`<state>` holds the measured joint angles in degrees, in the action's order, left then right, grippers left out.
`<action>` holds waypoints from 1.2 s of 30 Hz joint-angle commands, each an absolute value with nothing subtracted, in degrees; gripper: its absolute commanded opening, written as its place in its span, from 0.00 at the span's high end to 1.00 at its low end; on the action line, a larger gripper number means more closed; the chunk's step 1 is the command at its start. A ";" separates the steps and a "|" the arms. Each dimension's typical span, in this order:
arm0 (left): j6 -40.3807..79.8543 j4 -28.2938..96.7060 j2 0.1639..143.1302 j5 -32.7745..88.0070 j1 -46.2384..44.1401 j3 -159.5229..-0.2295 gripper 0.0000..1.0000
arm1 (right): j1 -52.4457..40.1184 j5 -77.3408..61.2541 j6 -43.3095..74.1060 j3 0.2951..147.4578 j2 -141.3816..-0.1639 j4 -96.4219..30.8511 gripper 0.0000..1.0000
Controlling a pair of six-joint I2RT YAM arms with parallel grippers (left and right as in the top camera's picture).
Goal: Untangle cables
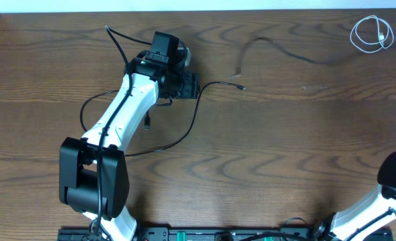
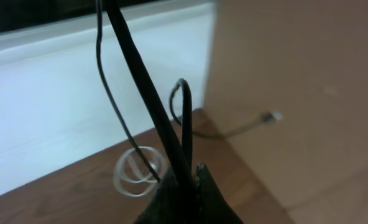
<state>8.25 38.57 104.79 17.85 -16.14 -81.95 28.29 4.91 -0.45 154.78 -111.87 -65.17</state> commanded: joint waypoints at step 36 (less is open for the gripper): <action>12.34 38.72 84.60 15.20 -12.95 -83.92 0.34 | 19.05 -20.27 -4.36 153.05 -131.92 -84.84 0.01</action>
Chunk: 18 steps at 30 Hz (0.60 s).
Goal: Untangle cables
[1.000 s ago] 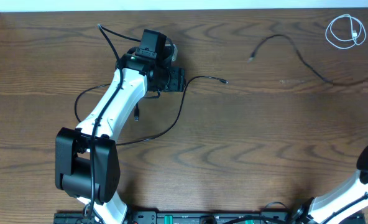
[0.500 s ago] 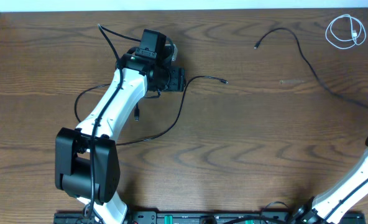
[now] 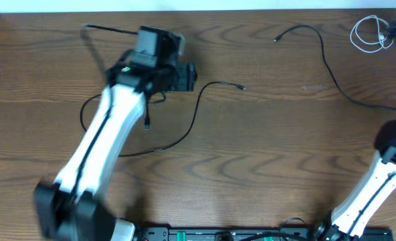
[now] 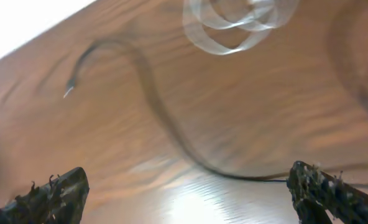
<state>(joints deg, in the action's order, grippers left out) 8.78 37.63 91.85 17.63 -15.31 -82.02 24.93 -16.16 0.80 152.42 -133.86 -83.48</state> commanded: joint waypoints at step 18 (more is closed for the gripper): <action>17.87 57.47 76.36 12.56 7.75 -83.88 0.31 | -19.51 -17.21 -2.81 152.81 -143.02 -84.90 0.10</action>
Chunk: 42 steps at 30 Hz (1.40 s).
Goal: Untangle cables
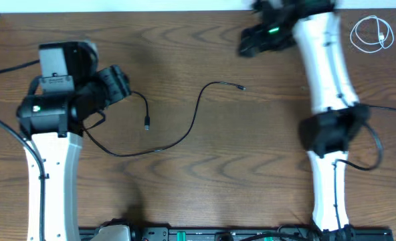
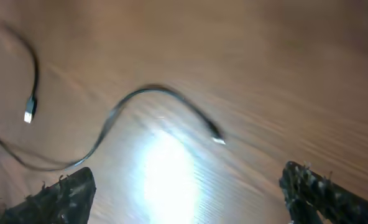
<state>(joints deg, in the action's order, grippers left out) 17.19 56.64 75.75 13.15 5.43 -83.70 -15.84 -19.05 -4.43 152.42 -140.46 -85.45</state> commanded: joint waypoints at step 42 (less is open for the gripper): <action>17.72 58.48 77.10 12.60 10.20 -82.70 0.31 | -34.92 -3.33 20.05 152.48 -158.60 -80.01 0.99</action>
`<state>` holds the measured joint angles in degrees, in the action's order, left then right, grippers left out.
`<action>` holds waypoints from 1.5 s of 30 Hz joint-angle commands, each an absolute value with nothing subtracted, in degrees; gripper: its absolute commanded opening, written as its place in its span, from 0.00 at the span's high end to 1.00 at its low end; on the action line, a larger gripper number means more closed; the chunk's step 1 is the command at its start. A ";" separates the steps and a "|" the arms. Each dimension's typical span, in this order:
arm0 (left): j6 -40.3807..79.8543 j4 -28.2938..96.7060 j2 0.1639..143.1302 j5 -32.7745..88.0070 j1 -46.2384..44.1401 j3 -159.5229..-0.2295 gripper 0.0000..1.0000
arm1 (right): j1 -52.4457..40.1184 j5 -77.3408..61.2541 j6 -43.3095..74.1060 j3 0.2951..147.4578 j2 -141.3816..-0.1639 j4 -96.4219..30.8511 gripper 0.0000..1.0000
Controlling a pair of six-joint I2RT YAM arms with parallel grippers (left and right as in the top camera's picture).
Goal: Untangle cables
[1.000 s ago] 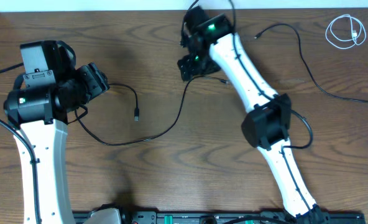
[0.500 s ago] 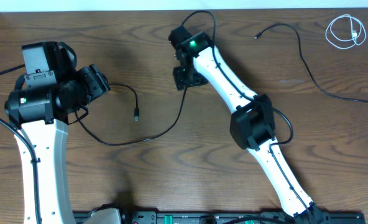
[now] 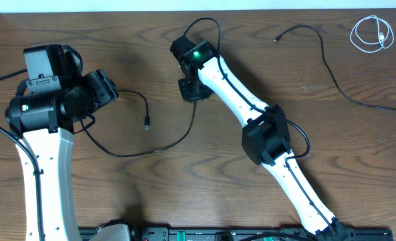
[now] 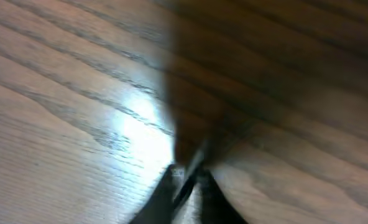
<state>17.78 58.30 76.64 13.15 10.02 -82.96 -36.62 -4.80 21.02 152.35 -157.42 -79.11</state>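
A thin black cable lies in a long curve across the left middle of the table, its plug end free. My left gripper is at the far left, shut on one stretch of this cable. The right arm reaches across to the cable's other end, where my right gripper is down on it. The right wrist view is blurred: the right gripper is low over the wood with its fingers nearly together on a dark strand.
A second black cable trails from the back towards the right edge. A coiled white cable lies in the back right corner. The right arm's elbow sits over the table's middle.
My right gripper was open over the back of the table; it is now further left, down on the black cable's right part and shut on it. The left gripper has barely moved.
First my left gripper held the black cable near the middle while the right held a second cable off to the right. Then the right gripper was open and that cable lay at the back right. The left carried its cable left; now the right grips its other end.
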 commanded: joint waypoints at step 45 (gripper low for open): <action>17.91 56.29 77.17 14.13 10.15 -82.65 0.31 | 33.39 12.10 10.92 157.53 -123.42 -93.06 0.59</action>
<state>17.80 56.36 76.73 13.63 10.02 -82.91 33.82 10.87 9.30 157.71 -121.34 -91.98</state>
